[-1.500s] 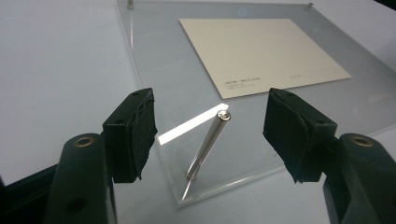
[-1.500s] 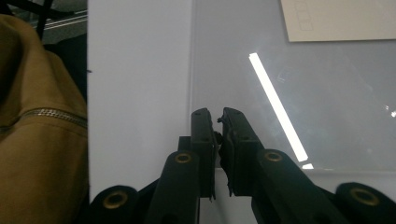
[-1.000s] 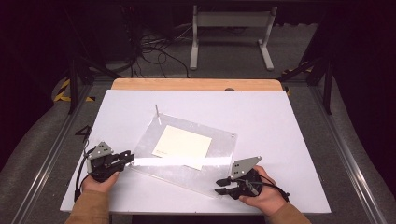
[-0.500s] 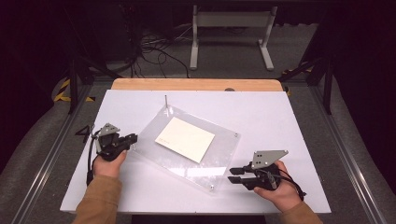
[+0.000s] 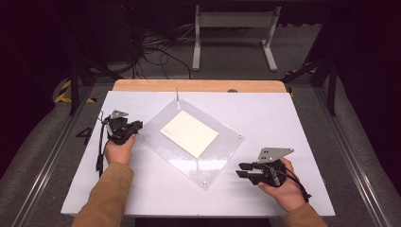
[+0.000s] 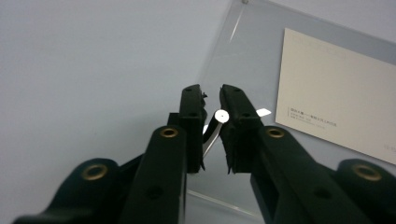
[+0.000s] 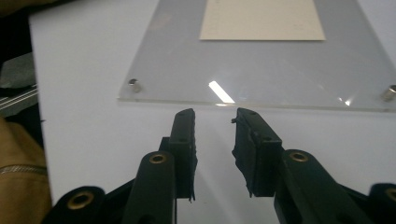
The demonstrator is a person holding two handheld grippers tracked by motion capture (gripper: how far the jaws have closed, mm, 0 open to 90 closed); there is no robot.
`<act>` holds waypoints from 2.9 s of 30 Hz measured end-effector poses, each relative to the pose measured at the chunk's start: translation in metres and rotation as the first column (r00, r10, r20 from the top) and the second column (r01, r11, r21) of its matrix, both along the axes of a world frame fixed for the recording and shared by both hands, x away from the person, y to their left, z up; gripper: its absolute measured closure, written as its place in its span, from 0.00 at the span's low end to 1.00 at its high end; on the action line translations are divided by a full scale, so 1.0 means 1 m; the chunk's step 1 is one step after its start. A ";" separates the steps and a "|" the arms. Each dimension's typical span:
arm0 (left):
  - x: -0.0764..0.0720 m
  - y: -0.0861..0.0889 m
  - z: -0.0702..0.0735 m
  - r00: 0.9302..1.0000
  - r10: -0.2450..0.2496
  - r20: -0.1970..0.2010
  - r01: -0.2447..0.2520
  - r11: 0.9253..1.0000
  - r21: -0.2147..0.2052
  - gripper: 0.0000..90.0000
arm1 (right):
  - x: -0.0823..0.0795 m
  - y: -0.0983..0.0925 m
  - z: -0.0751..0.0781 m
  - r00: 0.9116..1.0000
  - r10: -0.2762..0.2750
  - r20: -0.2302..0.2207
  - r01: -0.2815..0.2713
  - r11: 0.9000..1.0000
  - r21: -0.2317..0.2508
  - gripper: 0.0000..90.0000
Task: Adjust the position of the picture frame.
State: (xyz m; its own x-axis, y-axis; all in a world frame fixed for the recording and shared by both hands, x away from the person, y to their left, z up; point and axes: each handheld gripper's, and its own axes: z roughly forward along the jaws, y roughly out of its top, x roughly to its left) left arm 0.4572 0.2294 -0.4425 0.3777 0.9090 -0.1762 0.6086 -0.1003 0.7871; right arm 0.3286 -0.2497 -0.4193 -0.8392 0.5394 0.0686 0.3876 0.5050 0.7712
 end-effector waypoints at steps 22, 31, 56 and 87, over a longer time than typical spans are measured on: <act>-0.083 0.004 0.011 0.977 -0.160 0.144 0.161 0.987 0.003 0.43 | 0.108 -0.001 -0.004 0.981 -0.191 0.014 0.192 0.974 -0.118 0.79; -0.098 -0.002 0.016 0.960 -0.230 0.161 0.229 0.973 0.024 0.43 | 0.124 -0.005 -0.018 0.971 -0.237 0.007 0.237 0.967 -0.090 0.82; -0.094 0.006 0.002 0.972 -0.212 0.103 0.213 0.977 0.001 0.44 | 0.097 0.006 -0.020 1.000 0.019 -0.012 -0.020 0.983 -0.181 0.93; -0.022 0.006 -0.007 0.996 -0.002 0.091 -0.005 0.997 0.077 0.62 | 0.009 0.044 -0.022 0.942 0.330 -0.058 -0.335 0.925 -0.181 0.93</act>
State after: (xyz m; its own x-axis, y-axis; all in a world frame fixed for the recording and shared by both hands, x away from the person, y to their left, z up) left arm 0.4354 0.2354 -0.4497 0.3873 0.9193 -0.0704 0.5351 -0.1620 0.8291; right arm 0.3378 -0.2052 -0.4409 -0.9717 0.2353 0.0188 0.1919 0.7411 0.6434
